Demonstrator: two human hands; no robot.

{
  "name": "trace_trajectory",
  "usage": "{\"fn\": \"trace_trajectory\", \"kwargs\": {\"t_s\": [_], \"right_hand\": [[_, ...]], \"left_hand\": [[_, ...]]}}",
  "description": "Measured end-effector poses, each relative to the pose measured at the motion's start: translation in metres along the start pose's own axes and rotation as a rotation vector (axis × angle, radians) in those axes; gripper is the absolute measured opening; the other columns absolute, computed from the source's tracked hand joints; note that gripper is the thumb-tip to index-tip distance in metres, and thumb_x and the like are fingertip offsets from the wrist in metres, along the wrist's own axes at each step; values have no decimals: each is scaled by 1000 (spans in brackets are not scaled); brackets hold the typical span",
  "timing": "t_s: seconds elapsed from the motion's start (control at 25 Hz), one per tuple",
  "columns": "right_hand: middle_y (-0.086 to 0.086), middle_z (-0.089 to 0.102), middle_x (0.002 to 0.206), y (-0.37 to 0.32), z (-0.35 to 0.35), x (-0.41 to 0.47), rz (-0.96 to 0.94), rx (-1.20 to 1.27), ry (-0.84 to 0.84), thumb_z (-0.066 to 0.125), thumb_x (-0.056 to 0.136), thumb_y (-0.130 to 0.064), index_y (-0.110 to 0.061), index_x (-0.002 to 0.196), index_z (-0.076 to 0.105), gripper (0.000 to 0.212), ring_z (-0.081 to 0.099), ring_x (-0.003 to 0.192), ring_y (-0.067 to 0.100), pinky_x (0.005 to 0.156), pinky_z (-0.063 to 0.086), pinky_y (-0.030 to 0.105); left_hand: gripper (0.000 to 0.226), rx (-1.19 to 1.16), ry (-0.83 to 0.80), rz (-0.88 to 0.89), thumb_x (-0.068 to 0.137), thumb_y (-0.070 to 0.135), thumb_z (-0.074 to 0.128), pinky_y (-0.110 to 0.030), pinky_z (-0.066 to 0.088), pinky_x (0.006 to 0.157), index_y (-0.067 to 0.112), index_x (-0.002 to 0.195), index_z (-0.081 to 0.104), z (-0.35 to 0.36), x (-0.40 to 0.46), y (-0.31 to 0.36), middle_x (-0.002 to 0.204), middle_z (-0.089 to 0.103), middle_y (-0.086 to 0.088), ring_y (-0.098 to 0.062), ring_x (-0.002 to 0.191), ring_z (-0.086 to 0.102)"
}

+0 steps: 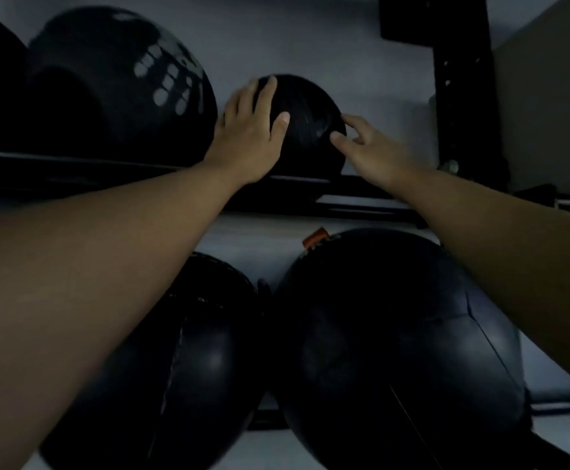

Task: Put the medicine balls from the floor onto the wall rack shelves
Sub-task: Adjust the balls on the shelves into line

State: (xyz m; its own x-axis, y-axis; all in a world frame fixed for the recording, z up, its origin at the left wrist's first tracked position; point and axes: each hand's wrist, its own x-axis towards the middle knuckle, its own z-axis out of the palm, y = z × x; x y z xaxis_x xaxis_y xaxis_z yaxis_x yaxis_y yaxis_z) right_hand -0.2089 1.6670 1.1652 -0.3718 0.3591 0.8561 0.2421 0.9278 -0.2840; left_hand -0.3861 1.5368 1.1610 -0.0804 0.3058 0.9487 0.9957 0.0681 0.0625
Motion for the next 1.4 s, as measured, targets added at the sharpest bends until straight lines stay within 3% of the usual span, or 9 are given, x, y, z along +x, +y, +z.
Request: {"fn": "trace_trajectory", "kwargs": {"t_s": [0.16, 0.24, 0.44, 0.52, 0.6, 0.72, 1.04, 1.28, 1.4], "right_hand": [[12, 61, 150, 28, -16, -69, -125, -94, 65, 60, 108, -30, -23, 159, 51, 52, 54, 134, 15, 108, 39, 26], [12, 63, 144, 50, -26, -100, -170, -102, 153, 61, 107, -22, -14, 148, 62, 42, 57, 137, 24, 112, 40, 26], [5, 61, 135, 127, -53, -163, 149, -41, 77, 61, 105, -39, -21, 123, 69, 26, 59, 132, 33, 109, 48, 42], [9, 58, 150, 145, -56, -182, 359, 130, 3, 54, 103, -63, -28, 137, 64, 50, 56, 141, 35, 113, 45, 43], [9, 55, 161, 152, -50, -194, 494, 301, -37, 45, 99, -76, -32, 154, 53, 70, 52, 147, 34, 114, 40, 41], [11, 50, 166, 151, -35, -198, 534, 398, 29, 41, 99, -78, -37, 162, 46, 74, 48, 152, 36, 127, 36, 53], [10, 40, 170, 116, -13, -180, 472, 265, 70, 33, 91, -84, -47, 158, 47, 77, 39, 156, 44, 126, 30, 67], [17, 33, 174, 121, -22, -182, 459, 205, -9, 29, 104, -75, -43, 164, 39, 69, 33, 159, 47, 130, 27, 60], [20, 45, 169, 113, -35, -175, 415, 101, -69, 34, 107, -68, -33, 161, 47, 66, 44, 154, 46, 122, 35, 52]], "left_hand": [[90, -1, -53, -75, 110, 54, 49, -58, 1, 141, 20, 179, 2, 11, -44, 32, 189, -13, -11, -39, 175, -12], [90, -4, -55, -84, 109, 53, 52, -56, -2, 141, 17, 179, 8, 24, -70, 51, 189, -12, -11, -37, 175, -13], [61, -234, -167, -121, 107, 52, 59, -42, 3, 136, 29, 163, 49, 66, -134, 95, 190, 5, 1, -22, 176, -7], [48, -347, -220, -166, 106, 54, 61, -41, 20, 135, 35, 150, 60, 72, -148, 102, 182, 33, 3, -22, 173, 19], [60, -420, -281, -214, 98, 69, 59, -41, 33, 130, 40, 150, 59, 72, -155, 107, 169, 49, 8, -17, 162, 39], [85, -424, -309, -219, 80, 88, 55, -44, 35, 131, 45, 153, 53, 72, -155, 102, 168, 48, 11, -14, 160, 40], [79, -473, -265, -303, 80, 88, 55, -51, 41, 127, 48, 147, 55, 70, -165, 58, 161, 56, 9, -15, 151, 51], [87, -469, -321, -301, 80, 90, 50, -53, 41, 128, 48, 155, 48, 67, -165, 66, 167, 50, 4, -18, 153, 50], [89, -326, -421, -263, 86, 89, 42, -51, 36, 131, 46, 164, 38, 50, -162, 73, 177, 41, 6, -19, 163, 40]]}}
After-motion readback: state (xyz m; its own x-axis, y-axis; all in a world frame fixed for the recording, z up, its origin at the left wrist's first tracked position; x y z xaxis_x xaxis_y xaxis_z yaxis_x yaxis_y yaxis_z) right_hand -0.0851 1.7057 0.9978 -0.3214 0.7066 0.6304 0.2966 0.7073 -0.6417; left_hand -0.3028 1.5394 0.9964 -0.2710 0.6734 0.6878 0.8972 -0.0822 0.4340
